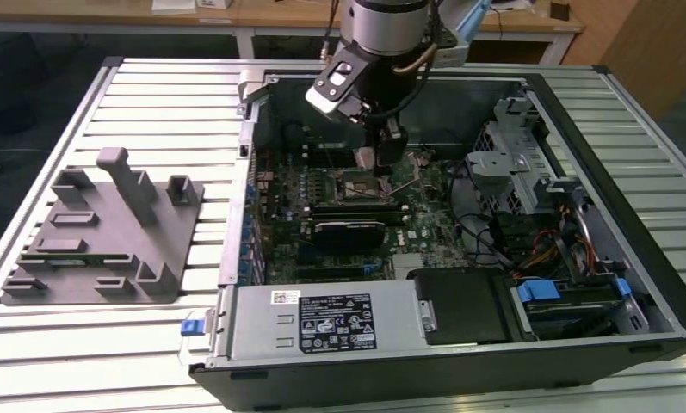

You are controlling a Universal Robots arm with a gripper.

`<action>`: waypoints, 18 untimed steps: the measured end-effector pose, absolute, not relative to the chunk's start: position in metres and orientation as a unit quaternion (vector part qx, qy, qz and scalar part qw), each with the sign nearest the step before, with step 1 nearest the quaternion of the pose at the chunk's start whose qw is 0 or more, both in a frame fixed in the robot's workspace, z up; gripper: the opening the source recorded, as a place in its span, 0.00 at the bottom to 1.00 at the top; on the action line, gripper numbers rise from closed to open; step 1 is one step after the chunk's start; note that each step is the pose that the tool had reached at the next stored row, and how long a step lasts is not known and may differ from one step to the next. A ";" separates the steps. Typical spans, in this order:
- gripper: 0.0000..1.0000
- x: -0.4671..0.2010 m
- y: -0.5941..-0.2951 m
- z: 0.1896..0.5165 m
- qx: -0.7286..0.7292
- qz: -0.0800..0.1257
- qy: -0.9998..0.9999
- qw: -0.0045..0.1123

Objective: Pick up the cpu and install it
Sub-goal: 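Place the cpu into insertion slot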

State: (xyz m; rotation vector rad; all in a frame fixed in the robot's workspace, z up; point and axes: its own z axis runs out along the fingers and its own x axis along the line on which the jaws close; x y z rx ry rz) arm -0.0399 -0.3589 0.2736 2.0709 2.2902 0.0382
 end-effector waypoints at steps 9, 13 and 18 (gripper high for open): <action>0.55 -0.040 -0.354 0.267 0.677 0.012 0.736 0.027; 0.55 -0.040 -0.352 0.263 0.677 0.012 0.736 0.027; 0.55 -0.040 -0.350 0.254 0.677 0.012 0.736 0.027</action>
